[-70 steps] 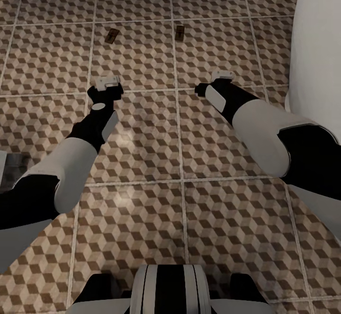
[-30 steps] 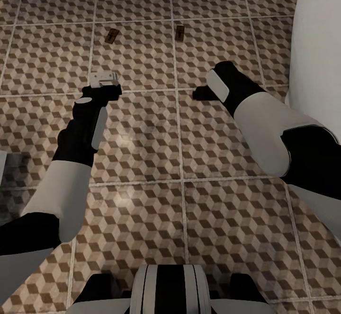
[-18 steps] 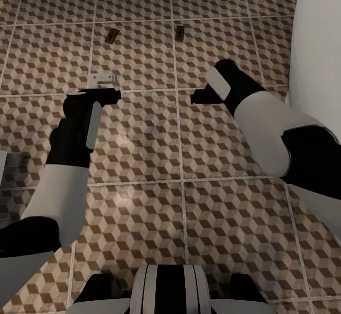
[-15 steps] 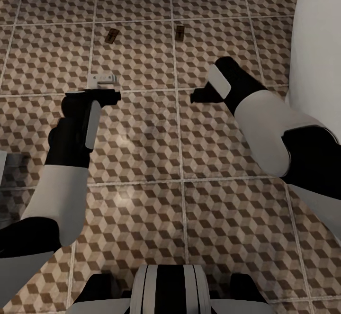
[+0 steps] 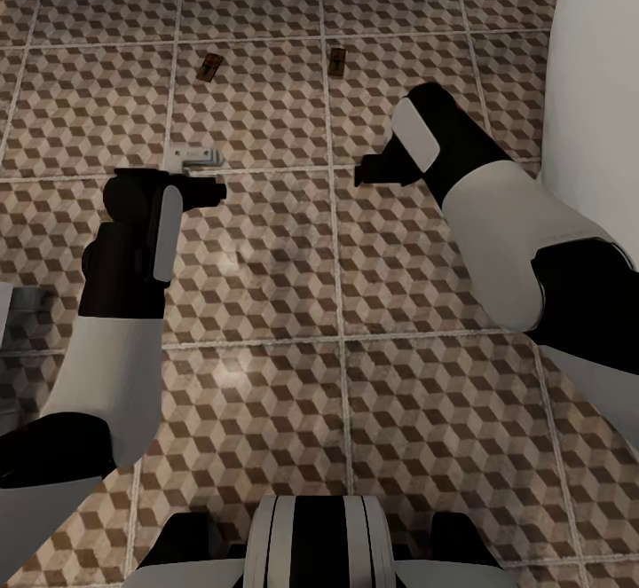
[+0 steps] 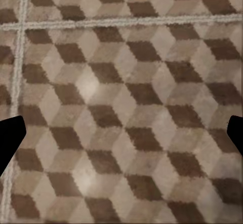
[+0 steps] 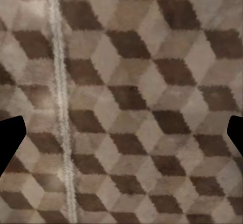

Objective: Take the four mousetraps from the cabinet in the bathroom and place them on the bathroom floor. Make sure all four end up on the same floor surface, and ensure that at least two of them are either under or directly next to the same bathroom sink.

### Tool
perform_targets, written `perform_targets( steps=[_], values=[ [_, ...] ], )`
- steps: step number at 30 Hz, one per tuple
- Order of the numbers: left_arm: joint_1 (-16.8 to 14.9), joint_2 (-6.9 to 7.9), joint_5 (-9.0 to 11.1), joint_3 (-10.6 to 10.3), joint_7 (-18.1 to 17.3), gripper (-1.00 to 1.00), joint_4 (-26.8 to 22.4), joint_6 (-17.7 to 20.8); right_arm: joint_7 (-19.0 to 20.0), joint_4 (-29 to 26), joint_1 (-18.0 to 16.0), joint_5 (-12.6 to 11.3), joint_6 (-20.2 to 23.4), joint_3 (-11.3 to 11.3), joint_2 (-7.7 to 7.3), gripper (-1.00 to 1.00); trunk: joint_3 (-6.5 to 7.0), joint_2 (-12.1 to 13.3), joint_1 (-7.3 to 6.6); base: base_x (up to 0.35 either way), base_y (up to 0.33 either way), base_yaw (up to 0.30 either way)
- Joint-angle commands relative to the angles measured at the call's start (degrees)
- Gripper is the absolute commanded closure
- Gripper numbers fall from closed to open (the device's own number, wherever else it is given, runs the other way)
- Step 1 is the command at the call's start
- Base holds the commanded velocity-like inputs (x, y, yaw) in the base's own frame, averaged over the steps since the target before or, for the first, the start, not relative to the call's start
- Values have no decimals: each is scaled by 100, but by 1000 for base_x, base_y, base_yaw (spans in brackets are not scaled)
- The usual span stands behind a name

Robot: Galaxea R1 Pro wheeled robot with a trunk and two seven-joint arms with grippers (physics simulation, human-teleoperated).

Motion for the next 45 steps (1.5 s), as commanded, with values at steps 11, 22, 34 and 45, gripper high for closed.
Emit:
perform_targets(
  steps=[11, 22, 34, 45],
  values=[
    [577, -3, 56, -10, 34, -100, -681, 37, -65, -95, -2, -394, 13, 25, 0, -100, -3, -1, -1, 0, 0, 0],
    [859, 11, 68, -12, 34, -100, -937, 37, -66, -115, 61, -479, 13, 33, 0, -100, -3, -1, -1, 0, 0, 0],
    [908, 33, 120, -16, 20, -100, -1008, 37, -67, -117, 101, -491, 13, 25, 0, -100, -3, -1, -1, 0, 0, 0],
    [928, 19, 182, -30, 7, -100, -1244, 37, -67, -115, 129, -464, 13, 26, 0, -100, -3, -1, -1, 0, 0, 0]
  ],
)
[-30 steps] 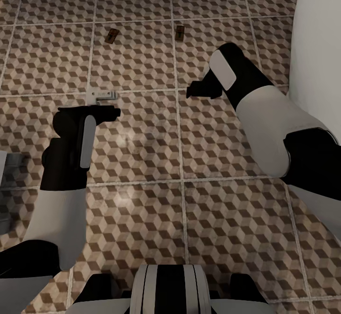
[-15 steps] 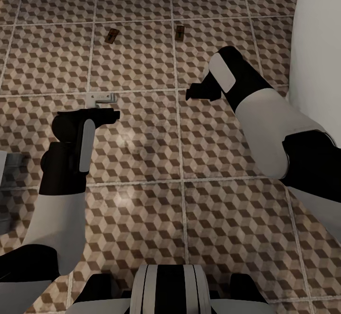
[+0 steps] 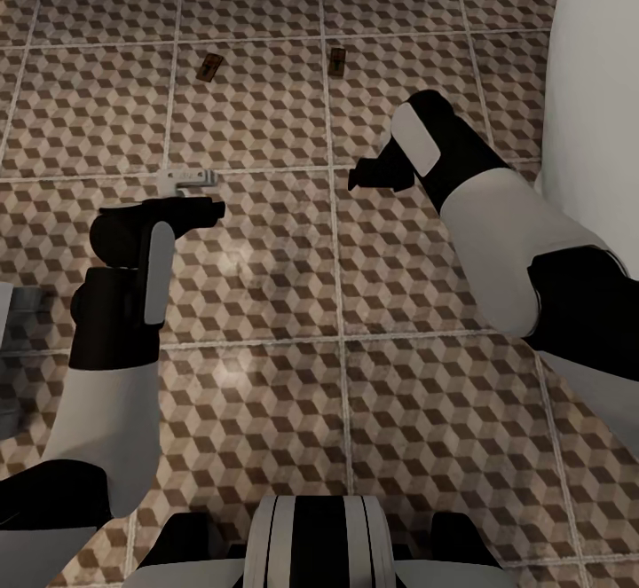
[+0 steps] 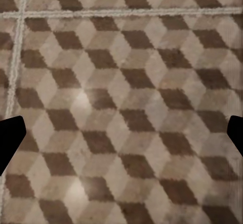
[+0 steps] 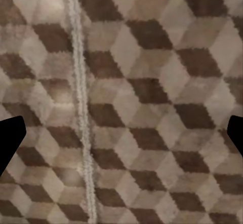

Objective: Take the four mousetraps from the cabinet in the bathroom and place them on the bathroom floor. Make sure all four end up on the same floor surface, and ensure that at least two of them are either under or directly next to the same bathroom sink.

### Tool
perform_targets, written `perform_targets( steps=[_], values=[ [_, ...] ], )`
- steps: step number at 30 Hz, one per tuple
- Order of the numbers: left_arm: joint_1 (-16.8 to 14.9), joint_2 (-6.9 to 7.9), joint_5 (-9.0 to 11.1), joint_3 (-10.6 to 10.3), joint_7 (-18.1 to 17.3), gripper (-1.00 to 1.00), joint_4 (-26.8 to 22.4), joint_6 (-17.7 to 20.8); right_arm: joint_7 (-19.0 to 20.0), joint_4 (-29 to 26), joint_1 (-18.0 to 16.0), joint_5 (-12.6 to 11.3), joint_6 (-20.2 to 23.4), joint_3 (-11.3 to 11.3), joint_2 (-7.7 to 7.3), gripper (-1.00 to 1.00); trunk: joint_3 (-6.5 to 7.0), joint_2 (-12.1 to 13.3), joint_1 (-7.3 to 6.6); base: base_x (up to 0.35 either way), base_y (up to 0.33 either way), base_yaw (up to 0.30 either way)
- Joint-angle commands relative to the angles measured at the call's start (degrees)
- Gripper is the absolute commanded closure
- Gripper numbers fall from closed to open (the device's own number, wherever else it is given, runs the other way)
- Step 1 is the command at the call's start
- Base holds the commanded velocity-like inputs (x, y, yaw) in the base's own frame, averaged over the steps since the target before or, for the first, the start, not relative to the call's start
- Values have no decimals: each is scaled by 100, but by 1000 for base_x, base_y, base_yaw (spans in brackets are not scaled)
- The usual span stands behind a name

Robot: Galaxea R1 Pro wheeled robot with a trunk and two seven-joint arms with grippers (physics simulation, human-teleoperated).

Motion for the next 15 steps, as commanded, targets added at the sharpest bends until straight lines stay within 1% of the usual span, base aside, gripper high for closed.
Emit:
perform_targets(
  steps=[1, 2, 4, 5, 10, 11, 14, 15],
  values=[
    [5, 2, 57, -6, 35, -100, -26, 23, -58, -2, 3, -56, 12, 18, 0, -100, -3, -1, -1, 0, 0, 0],
    [5, 2, 57, -6, 35, -100, -26, 23, -58, -2, 3, -56, 12, 18, 0, -100, -3, -1, -1, 0, 0, 0],
    [23, 5, 129, -8, 27, -100, -64, 23, -58, -3, 31, -50, 12, 23, 0, -100, 41, 2, -6, 0, 0, 0],
    [23, 5, 129, -8, 27, -100, -64, 23, -58, -3, 31, -50, 12, 23, 0, -100, 63, 3, -8, 0, 0, 0],
    [42, 14, 306, -11, 18, -100, -102, 23, -58, -5, 112, -45, 12, 34, 0, -100, 174, 10, -21, 0, 0, 0],
    [42, 14, 306, -11, 18, -100, -102, 23, -58, -5, 112, -45, 12, 34, 0, -100, 196, 11, -24, 0, 0, 0],
    [49, 23, 433, -11, 15, -100, -114, 23, -58, -6, 146, -54, 12, 32, 0, -100, 263, 15, -32, 0, 0, 0],
    [49, 23, 433, -11, 15, -100, -114, 23, -58, -6, 146, -54, 12, 32, 0, -100, 285, 16, -34, 0, 0, 0]
  ],
)
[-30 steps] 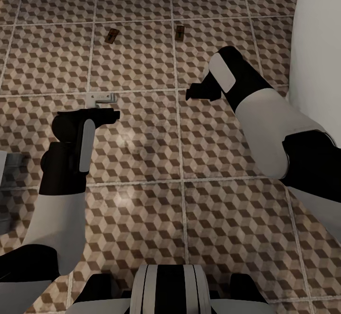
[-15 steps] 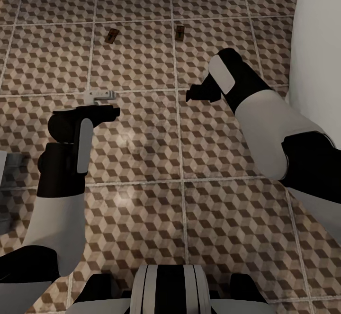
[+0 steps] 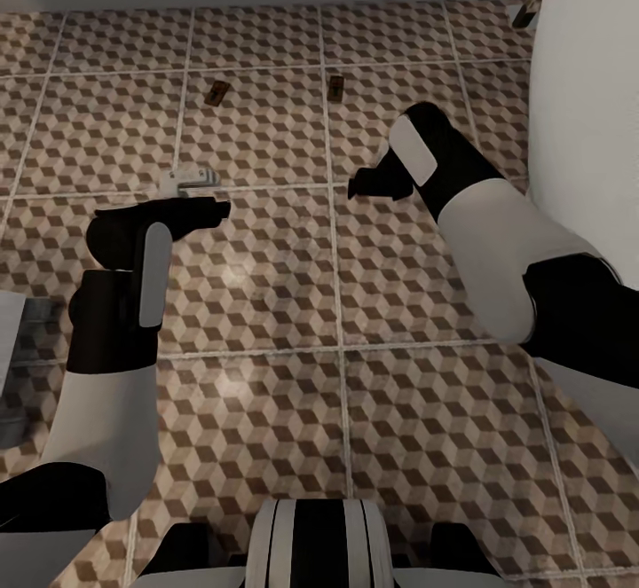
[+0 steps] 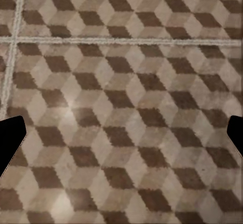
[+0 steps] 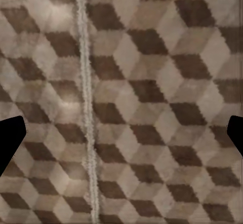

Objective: Take the four mousetraps from the cabinet in the bathroom and place them on the bathroom floor. Make sure all four end up on the same floor surface, and ensure that at least two of them are either under or directly next to the same bathroom sink.

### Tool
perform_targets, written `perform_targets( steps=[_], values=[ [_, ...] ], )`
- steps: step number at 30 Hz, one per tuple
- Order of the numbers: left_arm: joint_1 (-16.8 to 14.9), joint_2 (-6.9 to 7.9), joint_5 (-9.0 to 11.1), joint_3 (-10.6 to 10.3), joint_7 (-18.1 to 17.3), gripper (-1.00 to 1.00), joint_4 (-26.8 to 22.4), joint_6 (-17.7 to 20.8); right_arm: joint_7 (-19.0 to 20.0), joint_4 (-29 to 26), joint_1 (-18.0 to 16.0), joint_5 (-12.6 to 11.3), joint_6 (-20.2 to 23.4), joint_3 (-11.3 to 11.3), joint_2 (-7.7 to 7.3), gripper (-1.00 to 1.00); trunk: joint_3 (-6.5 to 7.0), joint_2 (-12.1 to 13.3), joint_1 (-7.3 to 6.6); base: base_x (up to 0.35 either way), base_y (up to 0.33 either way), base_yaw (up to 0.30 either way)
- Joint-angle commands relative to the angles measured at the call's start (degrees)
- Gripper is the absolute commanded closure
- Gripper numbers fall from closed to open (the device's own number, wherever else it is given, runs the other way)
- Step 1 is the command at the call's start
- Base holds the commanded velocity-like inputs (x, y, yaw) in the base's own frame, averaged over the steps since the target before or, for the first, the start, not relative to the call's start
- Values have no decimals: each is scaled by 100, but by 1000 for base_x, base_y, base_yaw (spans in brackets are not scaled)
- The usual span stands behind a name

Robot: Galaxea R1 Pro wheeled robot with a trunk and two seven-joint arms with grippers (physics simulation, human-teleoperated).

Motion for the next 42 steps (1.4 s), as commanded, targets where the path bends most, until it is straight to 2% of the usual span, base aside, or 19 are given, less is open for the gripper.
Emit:
perform_targets(
  steps=[1, 14, 28, 42],
  values=[
    [-2, 2, 99, -3, 57, -100, -7, 21, -59, -3, 5, -63, 12, 17, 0, -100, 20, 1, -3, 0, 0, 0],
    [3, 10, 273, -9, 55, -100, -14, 21, -59, -6, 157, -43, 12, 32, 0, -100, 308, 18, -36, 0, 0, 0],
    [12, 11, 294, -6, 55, -100, -9, 21, -59, -10, 309, -45, 12, 49, 0, -100, 618, 37, -72, 0, 0, 0],
    [180, 11, 289, -4, 55, -100, -8, 21, -59, -7, 473, -63, 12, 56, 0, -100, 928, 55, -108, 0, 0, 0]
  ],
)
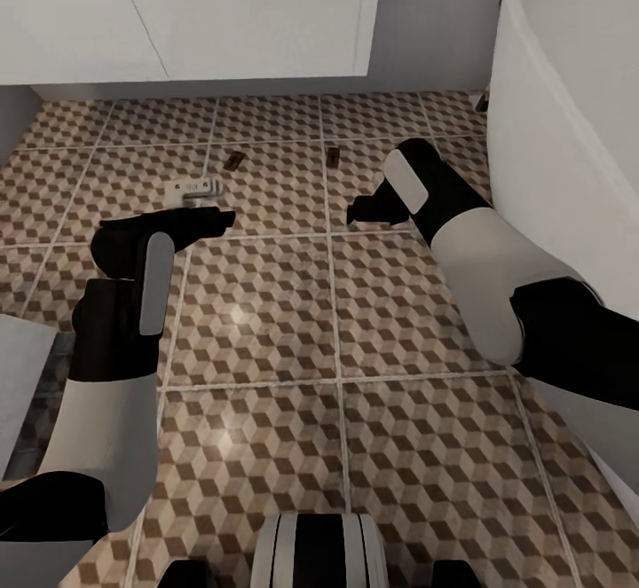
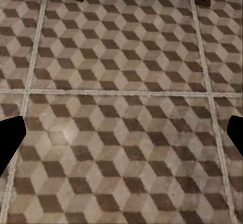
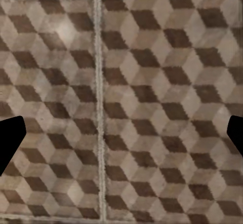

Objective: Take the four mousetraps from the cabinet in the bathroom and place them on the bathroom floor. Make sure all four end up on the same floor surface, and ensure that at least two of them are either under or directly next to the same bathroom sink.

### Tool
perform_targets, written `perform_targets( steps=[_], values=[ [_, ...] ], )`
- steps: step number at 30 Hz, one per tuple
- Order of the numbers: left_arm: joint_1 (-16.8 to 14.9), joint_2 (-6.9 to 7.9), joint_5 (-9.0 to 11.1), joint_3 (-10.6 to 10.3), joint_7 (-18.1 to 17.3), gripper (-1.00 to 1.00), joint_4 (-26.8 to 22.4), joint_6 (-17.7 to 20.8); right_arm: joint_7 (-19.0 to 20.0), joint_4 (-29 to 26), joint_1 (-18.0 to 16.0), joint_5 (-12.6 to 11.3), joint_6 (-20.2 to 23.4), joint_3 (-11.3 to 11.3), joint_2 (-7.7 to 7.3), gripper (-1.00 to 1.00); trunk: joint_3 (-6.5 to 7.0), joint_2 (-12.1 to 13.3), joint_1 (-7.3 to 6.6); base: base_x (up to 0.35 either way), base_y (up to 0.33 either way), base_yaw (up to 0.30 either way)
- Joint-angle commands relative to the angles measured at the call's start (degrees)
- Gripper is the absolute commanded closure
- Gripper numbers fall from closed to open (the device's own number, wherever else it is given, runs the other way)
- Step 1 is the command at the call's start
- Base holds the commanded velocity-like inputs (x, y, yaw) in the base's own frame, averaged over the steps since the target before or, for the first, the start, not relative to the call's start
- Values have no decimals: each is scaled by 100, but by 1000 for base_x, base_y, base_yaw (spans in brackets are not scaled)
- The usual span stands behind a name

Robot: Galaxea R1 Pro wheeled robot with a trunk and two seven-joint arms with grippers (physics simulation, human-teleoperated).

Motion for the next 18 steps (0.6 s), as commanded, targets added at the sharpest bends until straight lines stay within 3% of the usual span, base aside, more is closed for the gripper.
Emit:
perform_targets(
  steps=[1, 18],
  values=[
    [2, 0, 60, -2, 58, -100, -4, 21, -59, -3, 7, -62, 12, 18, 0, -100, 19, 0, -3, 0, 0, 0],
    [174, 4, 66, 4, 58, -100, -3, 21, -51, -2, 272, -70, 12, 19, 0, -100, 396, 23, -47, 0, 0, 0]
  ],
)
